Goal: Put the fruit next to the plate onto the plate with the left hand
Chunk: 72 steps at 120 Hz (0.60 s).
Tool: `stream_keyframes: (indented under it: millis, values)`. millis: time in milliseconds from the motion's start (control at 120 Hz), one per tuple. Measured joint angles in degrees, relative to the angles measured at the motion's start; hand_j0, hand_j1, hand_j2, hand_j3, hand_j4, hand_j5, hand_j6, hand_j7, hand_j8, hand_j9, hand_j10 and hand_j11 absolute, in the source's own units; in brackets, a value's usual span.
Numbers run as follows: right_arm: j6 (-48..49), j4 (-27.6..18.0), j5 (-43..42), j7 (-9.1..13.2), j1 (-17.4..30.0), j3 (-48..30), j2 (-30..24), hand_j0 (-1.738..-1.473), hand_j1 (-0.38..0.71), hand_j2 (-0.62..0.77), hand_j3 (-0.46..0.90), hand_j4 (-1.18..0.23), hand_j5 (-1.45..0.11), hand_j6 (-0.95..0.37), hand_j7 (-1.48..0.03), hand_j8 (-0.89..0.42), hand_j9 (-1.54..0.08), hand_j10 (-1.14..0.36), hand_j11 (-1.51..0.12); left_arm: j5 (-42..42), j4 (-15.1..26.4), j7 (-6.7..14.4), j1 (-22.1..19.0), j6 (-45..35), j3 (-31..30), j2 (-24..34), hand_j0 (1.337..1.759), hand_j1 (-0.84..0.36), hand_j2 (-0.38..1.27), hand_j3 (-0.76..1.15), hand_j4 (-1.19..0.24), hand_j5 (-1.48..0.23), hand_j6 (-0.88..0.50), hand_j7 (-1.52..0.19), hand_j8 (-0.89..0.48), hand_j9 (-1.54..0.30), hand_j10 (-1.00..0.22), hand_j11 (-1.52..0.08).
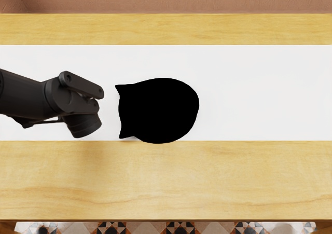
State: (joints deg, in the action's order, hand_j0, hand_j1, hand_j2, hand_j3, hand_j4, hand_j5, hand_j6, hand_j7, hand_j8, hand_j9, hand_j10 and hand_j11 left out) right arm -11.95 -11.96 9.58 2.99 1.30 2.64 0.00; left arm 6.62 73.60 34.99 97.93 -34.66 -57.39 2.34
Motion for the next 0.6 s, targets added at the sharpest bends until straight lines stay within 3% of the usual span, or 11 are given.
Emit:
stream_keyframes:
  millis: [192, 425, 600]
  values:
    - [0.00, 0.01, 0.00, 0.06, -0.04, 0.00, 0.00, -1.658, -0.31, -0.01, 0.00, -0.04, -0.05, -0.04, -0.05, -0.04, -0.05, -0.04, -0.05, 0.02, 1.87, 0.07, 3.27, 0.01, 0.24, 1.66, 1.643, -0.46, 0.37, 0.00, -0.78, -1.18, -0.38, -1.14, -0.24, -1.12, -0.35, -1.12]
    - [0.00, 0.01, 0.00, 0.08, -0.06, 0.00, 0.00, -1.658, -0.31, -0.01, 0.00, -0.04, -0.05, -0.04, -0.05, -0.04, -0.05, -0.04, -0.05, 3.25, 7.06, 0.05, 14.25, -0.02, 1.56, 3.58, 1.643, -0.43, 0.38, 0.00, -0.80, -1.23, -0.42, -1.19, -0.27, -1.14, -0.35, -1.16]
    - [0.00, 0.01, 0.00, 0.08, -0.07, 0.00, 0.00, -1.658, -0.31, -0.01, 0.00, -0.04, -0.05, -0.04, -0.05, -0.04, -0.05, -0.04, -0.05, 6.57, 8.61, 0.06, 18.96, 1.23, 1.84, 3.26, 1.643, -0.43, 0.38, 0.00, -0.82, -1.23, -0.43, -1.19, -0.27, -1.14, -0.35, -1.17]
